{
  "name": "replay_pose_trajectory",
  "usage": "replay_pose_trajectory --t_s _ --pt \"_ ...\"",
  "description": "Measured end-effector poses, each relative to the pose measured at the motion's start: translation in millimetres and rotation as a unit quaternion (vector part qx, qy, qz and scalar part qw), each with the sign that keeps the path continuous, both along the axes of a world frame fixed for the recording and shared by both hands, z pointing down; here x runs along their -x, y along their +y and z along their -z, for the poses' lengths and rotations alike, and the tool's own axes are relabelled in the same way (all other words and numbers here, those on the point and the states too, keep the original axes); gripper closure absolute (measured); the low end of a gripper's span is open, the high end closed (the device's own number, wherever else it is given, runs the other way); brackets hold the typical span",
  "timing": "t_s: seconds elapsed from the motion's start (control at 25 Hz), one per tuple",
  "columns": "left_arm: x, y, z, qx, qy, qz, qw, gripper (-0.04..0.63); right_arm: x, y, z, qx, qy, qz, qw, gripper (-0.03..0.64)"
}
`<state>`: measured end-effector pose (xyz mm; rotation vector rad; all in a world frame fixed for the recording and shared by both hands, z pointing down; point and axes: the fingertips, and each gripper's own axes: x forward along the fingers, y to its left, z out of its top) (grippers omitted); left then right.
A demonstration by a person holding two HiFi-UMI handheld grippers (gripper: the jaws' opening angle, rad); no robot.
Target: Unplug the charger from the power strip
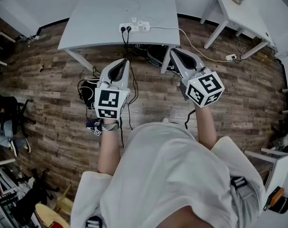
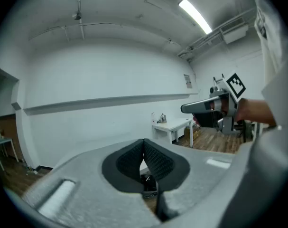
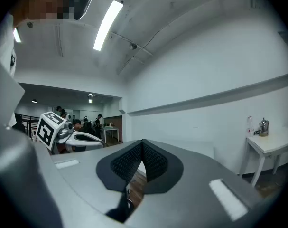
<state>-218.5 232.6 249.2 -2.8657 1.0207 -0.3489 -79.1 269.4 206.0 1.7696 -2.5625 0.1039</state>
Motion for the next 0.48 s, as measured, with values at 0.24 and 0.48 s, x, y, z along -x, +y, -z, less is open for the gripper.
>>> replay_pose_trajectory --t_s 0.24,0.48 --pt "-17 7 -11 0.011 -0.019 0.023 0.9995 0.594 -24 3 -6 0.005 0.001 -0.004 1.0 0.615" --pt "-41 16 -11 0.016 -0.013 0.037 0.9991 0.594 -47 8 -6 -0.003 -0.003 0.014 1.0 0.615"
